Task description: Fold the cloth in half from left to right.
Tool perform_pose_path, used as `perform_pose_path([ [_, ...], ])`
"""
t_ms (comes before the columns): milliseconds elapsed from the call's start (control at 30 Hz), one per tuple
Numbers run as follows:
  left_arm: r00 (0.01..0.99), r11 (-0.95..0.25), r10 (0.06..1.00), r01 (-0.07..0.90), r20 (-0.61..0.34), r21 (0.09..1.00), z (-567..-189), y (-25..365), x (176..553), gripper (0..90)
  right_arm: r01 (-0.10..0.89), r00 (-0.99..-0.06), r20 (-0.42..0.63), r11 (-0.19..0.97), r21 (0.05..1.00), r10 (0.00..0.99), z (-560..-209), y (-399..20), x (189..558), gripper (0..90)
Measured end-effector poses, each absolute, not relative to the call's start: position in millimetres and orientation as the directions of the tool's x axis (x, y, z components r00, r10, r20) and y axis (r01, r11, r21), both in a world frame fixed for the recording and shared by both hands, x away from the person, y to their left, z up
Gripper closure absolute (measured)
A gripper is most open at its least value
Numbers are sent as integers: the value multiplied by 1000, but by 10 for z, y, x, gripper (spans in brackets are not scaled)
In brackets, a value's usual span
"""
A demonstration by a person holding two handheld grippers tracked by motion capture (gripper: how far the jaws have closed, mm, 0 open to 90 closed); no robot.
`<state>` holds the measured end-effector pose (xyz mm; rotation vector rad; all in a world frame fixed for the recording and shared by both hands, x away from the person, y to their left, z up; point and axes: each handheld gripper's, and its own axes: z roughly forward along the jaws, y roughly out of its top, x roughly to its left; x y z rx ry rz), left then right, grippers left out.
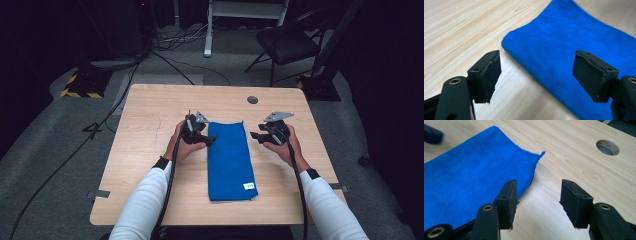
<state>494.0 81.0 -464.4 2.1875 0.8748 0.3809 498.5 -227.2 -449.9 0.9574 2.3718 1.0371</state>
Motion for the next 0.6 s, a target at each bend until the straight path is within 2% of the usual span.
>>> perform_pose_path([
  [267,651,-460,759,544,-6,701,-4747,680,5228,245,444,-700,-71,511,736,711,-4550,-2066,5215,472],
  [367,634,-460,773,567,-5,684,-4772,672,5297,306,447,-700,-77,519,729,710,-4570,-1960,5307,466],
  [467,620,-456,785,584,-6,672,-4804,672,5357,323,453,-692,-88,525,721,717,-4595,-1869,5409,465],
  [500,619,-453,786,591,-15,667,-4812,680,5379,361,471,-685,-63,508,721,726,-4623,-1826,5472,466],
  [600,613,-451,790,612,-29,650,-4850,689,5431,367,505,-678,-31,496,706,734,-4687,-1768,5545,457],
])
